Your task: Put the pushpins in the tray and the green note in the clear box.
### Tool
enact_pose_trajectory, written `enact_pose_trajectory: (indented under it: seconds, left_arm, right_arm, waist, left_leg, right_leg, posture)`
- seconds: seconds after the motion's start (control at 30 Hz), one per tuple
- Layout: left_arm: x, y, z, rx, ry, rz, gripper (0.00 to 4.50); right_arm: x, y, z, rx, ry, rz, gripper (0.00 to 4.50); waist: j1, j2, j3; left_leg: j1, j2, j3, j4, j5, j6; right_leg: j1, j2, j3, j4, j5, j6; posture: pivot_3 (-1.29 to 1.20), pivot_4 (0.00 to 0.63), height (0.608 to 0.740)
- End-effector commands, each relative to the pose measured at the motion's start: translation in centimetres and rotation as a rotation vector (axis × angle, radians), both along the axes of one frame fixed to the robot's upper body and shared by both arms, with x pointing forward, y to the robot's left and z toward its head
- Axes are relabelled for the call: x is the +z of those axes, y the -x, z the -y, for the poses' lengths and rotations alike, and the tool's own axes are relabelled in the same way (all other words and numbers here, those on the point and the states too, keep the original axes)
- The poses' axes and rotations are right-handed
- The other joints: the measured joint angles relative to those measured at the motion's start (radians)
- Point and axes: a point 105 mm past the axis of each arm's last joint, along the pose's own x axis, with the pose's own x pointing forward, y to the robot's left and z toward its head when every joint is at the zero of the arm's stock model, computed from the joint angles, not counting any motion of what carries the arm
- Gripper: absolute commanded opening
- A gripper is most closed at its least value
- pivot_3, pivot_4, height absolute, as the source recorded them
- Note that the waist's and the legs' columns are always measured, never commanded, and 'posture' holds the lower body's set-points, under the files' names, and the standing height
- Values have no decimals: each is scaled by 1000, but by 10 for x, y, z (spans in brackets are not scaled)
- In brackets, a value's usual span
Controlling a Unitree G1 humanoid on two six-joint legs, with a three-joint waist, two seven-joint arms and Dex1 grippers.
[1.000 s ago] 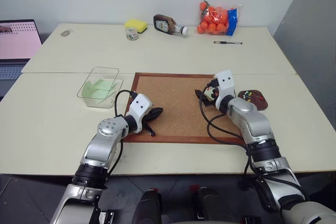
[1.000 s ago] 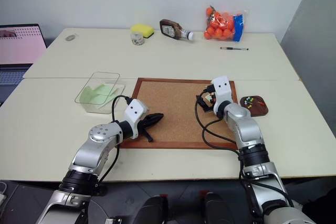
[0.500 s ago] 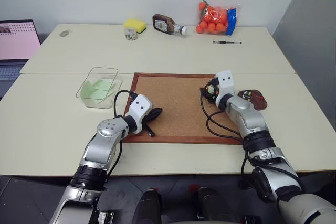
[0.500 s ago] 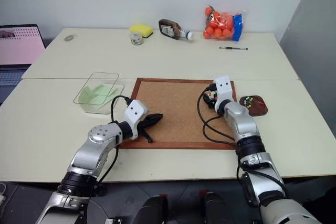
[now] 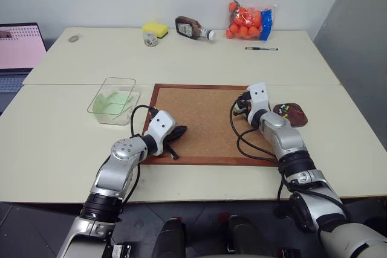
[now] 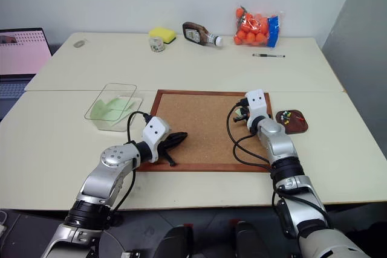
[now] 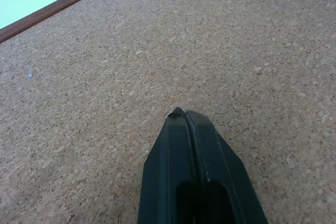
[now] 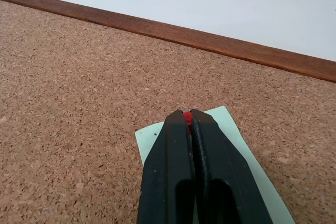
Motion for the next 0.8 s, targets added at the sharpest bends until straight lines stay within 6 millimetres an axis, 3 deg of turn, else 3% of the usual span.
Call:
enact_pose_trajectory:
  seconds: [0.03,0.57,0.67,0.8]
  left_arm:
    - [-10,6,2,-17,-25,-39,0]
    - [-21,12,3,-21,-51,-76,0]
    - [-21,12,3,-18,-51,-75,0]
    - [-21,12,2,-9,-49,-73,0]
  right_arm:
    - [29,-4,2,-9,-33,95,9]
    - [57,18,7,-29,-162,209,9]
    - [67,24,22,-63,-163,243,9]
    - [75,38,60,-147,-120,276,9]
  waist:
    - [0,0,0]
    - [0,0,0]
    - [1,0,0]
    - [4,0,0]
  left_leg:
    - [0,0,0,0,0,0]
    - [0,0,0,-1,0,0]
    - [0,0,0,-1,0,0]
    - [0,0,0,-1,0,0]
  right_leg:
    - [0,0,0,0,0,0]
    - [0,0,0,0,0,0]
    - [0,0,0,0,0,0]
    - [0,0,0,-1,-2,3]
  posture:
    - [0,150,740]
    - [0,150,740]
    - [0,150,740]
    - [0,150,740]
